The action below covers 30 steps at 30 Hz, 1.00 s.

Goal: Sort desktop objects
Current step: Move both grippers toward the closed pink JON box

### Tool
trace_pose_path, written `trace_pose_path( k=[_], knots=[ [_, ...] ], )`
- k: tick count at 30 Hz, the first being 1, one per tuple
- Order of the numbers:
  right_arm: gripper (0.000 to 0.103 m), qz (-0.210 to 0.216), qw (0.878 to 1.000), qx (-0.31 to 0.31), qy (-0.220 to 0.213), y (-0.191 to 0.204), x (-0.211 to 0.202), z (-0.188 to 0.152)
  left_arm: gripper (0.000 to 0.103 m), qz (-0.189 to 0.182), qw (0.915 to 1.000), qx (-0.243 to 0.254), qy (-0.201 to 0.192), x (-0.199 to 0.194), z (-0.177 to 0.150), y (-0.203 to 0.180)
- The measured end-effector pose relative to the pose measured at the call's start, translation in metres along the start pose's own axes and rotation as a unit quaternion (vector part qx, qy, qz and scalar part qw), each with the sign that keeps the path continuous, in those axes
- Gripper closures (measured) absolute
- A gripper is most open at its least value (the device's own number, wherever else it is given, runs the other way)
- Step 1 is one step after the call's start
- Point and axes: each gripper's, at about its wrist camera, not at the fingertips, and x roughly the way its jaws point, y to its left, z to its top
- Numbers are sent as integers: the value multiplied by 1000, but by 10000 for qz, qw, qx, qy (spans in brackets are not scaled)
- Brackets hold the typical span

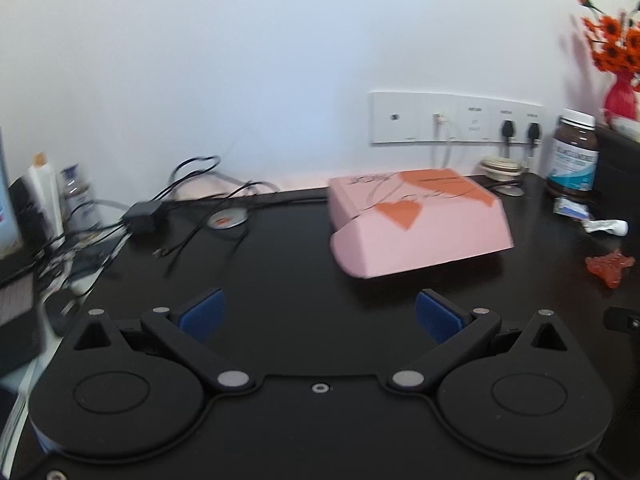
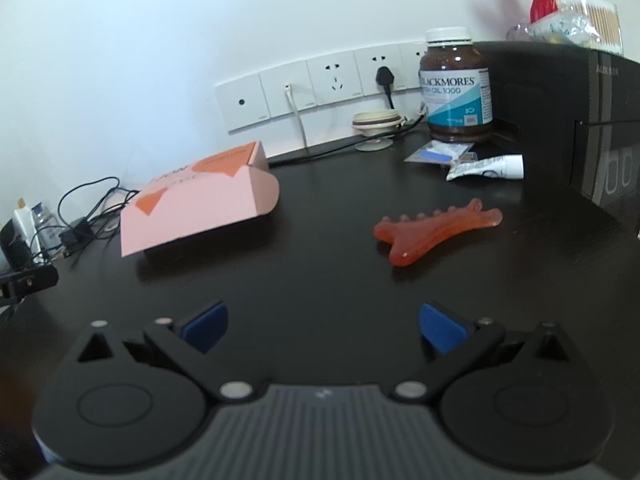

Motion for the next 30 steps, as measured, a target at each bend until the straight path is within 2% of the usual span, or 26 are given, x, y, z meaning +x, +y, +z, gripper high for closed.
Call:
trace_pose_path(
  k=[7,10,14,17,21,24,26,28,30],
  knots=[
    [1,-129,9995,-187,-200,6,-8,15,0,-537,9983,222,48,25,15,-13],
    [1,-170,9983,-474,-286,11,-11,20,0,-703,9975,19,118,42,24,-9],
    [1,-212,9951,-910,-322,21,-8,28,0,-767,9959,-446,160,65,39,-4],
    [1,-174,9942,-1023,-270,28,-1,35,0,-630,9967,-500,50,78,45,-6],
    [1,-132,9923,-1198,-285,39,7,39,0,-683,9970,-373,-52,86,37,-2],
    [1,-127,9897,-1398,-291,46,14,38,0,-876,9961,94,-59,81,31,2],
    [1,-157,9879,-1517,-262,51,19,37,0,-856,9954,373,-204,76,30,3],
    [1,-141,9873,-1567,-209,54,26,37,0,-795,9956,463,-187,76,30,3],
    [1,-62,9877,-1554,-145,57,32,40,0,-921,9949,407,-51,79,30,4]
  ],
)
